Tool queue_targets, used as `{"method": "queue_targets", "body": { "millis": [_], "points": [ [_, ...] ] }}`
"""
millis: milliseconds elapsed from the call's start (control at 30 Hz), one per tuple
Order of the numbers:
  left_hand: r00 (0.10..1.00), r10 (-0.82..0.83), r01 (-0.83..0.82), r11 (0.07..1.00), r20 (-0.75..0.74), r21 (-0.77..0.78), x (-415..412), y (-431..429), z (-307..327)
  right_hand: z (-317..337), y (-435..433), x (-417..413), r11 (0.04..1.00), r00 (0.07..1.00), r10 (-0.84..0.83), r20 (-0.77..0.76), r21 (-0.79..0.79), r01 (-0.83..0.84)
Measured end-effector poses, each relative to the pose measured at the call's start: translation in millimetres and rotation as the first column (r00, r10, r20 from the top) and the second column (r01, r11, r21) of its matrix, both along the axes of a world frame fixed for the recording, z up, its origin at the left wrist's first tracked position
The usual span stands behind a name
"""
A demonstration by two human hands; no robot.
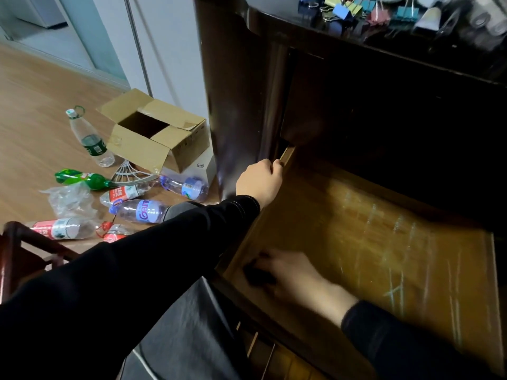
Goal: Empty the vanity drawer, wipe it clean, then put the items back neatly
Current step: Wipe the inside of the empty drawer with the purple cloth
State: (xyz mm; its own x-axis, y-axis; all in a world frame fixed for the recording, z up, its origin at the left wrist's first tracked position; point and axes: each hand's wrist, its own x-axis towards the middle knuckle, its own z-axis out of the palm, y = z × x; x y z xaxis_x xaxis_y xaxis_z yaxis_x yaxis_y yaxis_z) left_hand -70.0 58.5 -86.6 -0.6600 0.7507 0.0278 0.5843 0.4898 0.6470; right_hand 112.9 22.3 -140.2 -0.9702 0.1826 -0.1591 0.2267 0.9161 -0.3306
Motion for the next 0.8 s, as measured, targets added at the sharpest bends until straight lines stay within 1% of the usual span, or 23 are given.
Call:
{"method": "queue_targets", "body": {
  "millis": [33,67,100,133,200,267,300,400,433,467,500,600,633,667,700,733,800],
  "points": [
    [1.0,0.004,-0.004,1.0,0.0,0.004,-0.6,0.2,-0.6,0.6,-10.7,7.1,0.996,0.997,0.076,0.017,-0.042,-0.075],
    [1.0,0.009,-0.009,1.0,0.002,0.008,-1.1,-0.1,-0.8,-0.8,-11.2,8.5,0.992,0.994,0.109,0.028,-0.062,-0.108],
    [1.0,0.011,-0.011,1.0,0.006,0.01,-1.2,-0.1,-0.6,1.9,-5.1,3.5,0.994,0.996,0.088,0.032,-0.064,-0.086],
    [1.0,0.01,-0.01,1.0,0.007,0.008,-1.1,0.1,-0.2,5.4,4.0,-5.4,0.998,0.999,0.026,0.02,-0.055,-0.025],
    [1.0,0.015,-0.015,1.0,-0.007,0.003,-0.2,0.6,0.9,10.4,26.7,-25.7,0.992,0.993,-0.118,0.018,0.036,0.117],
    [1.0,0.022,-0.022,1.0,-0.02,0.0,0.4,0.6,1.6,14.2,32.0,-37.6,0.977,0.982,-0.189,0.018,0.106,0.186],
    [1.0,0.02,-0.02,1.0,-0.021,-0.001,0.0,0.5,1.4,15.9,24.4,-38.4,0.982,0.985,-0.164,0.044,0.102,0.159],
    [1.0,0.009,-0.008,1.0,-0.015,0.005,-0.2,-0.5,0.0,9.0,-22.5,-18.8,0.995,0.987,0.104,0.124,-0.004,-0.104],
    [1.0,0.008,-0.008,1.0,-0.017,0.005,-0.3,-0.4,0.0,6.0,-28.6,-15.1,0.989,0.978,0.151,0.142,-0.015,-0.15],
    [1.0,0.01,-0.01,1.0,-0.019,0.008,-0.4,-0.3,0.3,4.2,-23.7,-16.5,0.99,0.98,0.144,0.138,-0.006,-0.144],
    [1.0,0.012,-0.011,1.0,-0.02,0.01,-0.5,-0.6,0.3,5.2,-12.5,-21.2,0.995,0.987,0.094,0.129,0.007,-0.095],
    [1.0,0.01,-0.01,1.0,-0.026,0.012,-1.1,0.1,1.2,11.4,27.2,-32.0,0.99,0.987,-0.128,0.095,0.078,0.121],
    [1.0,0.009,-0.008,1.0,-0.03,0.01,-1.5,0.8,1.7,12.7,33.8,-33.1,0.98,0.98,-0.181,0.079,0.102,0.173],
    [0.999,0.007,-0.007,1.0,-0.032,0.009,-1.4,0.9,2.1,13.4,33.3,-33.2,0.975,0.978,-0.2,0.063,0.109,0.192],
    [1.0,0.004,-0.003,1.0,-0.028,0.008,-0.9,0.7,1.9,13.6,25.8,-31.6,0.981,0.982,-0.175,0.074,0.103,0.167],
    [1.0,-0.001,0.002,1.0,-0.021,0.008,-0.3,0.4,1.5,10.6,13.3,-27.6,0.991,0.989,-0.112,0.091,0.084,0.105],
    [1.0,-0.006,0.006,1.0,-0.016,0.011,-0.6,0.1,0.6,4.8,-12.4,-17.3,0.999,0.994,0.033,0.107,-0.002,-0.033]
  ]
}}
